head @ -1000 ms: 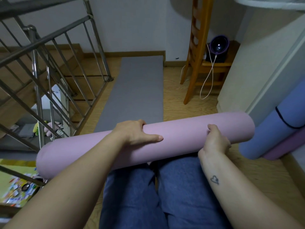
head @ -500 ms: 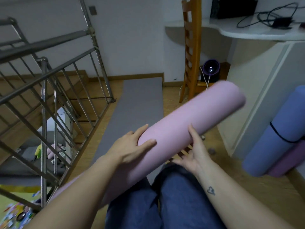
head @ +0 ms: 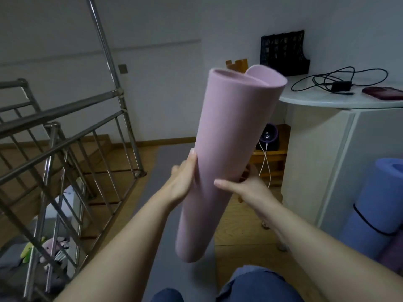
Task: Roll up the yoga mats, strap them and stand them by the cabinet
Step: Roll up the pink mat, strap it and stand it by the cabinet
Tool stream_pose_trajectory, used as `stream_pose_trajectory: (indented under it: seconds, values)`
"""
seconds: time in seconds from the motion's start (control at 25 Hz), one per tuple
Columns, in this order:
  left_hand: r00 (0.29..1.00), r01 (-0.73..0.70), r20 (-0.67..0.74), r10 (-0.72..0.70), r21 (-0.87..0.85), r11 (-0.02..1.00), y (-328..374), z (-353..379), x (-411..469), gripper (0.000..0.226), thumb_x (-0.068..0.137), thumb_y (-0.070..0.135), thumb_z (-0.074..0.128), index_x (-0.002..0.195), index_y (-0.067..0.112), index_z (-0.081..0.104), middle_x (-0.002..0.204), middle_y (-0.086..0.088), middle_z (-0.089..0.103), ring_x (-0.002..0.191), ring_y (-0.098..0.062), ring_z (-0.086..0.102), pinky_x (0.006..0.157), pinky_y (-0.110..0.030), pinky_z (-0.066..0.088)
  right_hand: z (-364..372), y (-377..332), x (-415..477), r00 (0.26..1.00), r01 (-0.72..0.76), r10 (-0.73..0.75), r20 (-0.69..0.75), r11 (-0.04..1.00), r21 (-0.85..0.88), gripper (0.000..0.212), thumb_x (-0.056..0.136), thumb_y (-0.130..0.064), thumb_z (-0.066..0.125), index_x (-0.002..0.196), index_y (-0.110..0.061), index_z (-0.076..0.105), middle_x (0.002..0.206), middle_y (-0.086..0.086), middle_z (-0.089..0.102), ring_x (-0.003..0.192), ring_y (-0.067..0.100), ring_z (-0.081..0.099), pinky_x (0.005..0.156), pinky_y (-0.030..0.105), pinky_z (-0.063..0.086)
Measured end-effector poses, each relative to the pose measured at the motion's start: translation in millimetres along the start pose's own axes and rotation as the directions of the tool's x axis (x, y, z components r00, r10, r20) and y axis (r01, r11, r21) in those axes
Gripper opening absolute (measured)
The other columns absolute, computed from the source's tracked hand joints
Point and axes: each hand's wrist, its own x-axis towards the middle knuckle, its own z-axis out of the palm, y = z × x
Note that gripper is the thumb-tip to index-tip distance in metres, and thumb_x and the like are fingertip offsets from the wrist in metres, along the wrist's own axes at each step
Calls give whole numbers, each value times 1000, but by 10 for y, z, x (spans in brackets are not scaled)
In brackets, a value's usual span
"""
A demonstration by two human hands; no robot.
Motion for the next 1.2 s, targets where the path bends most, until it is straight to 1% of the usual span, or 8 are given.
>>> stream_pose_trajectory:
  seconds: [0.2,0.36,0.56,0.68,0.76,0.84,1.08,1.2]
  values:
    - [963,234,188,-190,-246,941,-364,437,58,78,84,77,7,141,35,39,131,-7,53,110,-26,57,88,-45,49,-269,546,95,994,-109,112,-7,956,-273,107,59,-45,86,143,-21,25,144,-2,42,129,20,45,98,31,39]
    - [904,400,307,-297,-365,841,-788,900,259,78,85,76,13,138,30,46,117,-12,61,101,-27,63,80,-39,55,-448,1120,213,961,-231,267,65,914,-334,119,46,-58,85,144,-30,23,146,-3,39,134,24,39,109,48,37]
    - [875,460,352,-333,-390,798,-1145,1323,509,74,87,75,16,135,29,46,114,-9,62,103,-29,64,93,-46,52,-577,1580,342,915,-396,403,-11,904,159,29,87,-17,51,107,-38,48,132,4,49,116,24,50,93,48,48]
    - [826,542,395,-401,-364,758,-1318,1480,593,75,85,78,19,126,26,53,114,-11,63,103,-28,64,89,-43,55,-617,1724,414,834,-509,552,9,762,400,31,96,-40,40,118,-29,58,130,8,55,118,27,51,95,62,42]
    - [778,603,447,-441,-338,722,-1438,1568,578,78,84,78,21,122,21,57,113,-13,64,98,-25,65,76,-35,56,-628,1806,437,787,-564,617,2,718,408,51,85,-67,45,117,-30,61,124,4,59,119,25,51,97,67,38]
    - [743,635,495,-450,-309,708,-1498,1616,540,74,86,76,20,120,23,59,113,-9,64,98,-20,63,69,-28,54,-628,1846,442,760,-589,649,7,686,427,54,85,-70,39,116,-31,59,121,-1,58,123,26,46,98,67,37]
    - [859,478,334,-388,-253,841,-1328,1564,651,43,101,50,29,127,26,51,126,0,54,113,-22,53,77,-33,54,-632,1872,550,726,-575,666,-171,724,380,78,71,-69,51,133,-23,46,126,5,56,113,27,53,83,54,52]
    - [936,339,173,-305,-218,915,-1222,1496,737,23,102,24,37,118,20,53,111,-4,66,92,-19,64,58,-23,53,-642,1686,570,869,-428,452,-201,891,151,34,98,-49,38,124,-32,51,126,1,57,114,24,54,96,51,48]
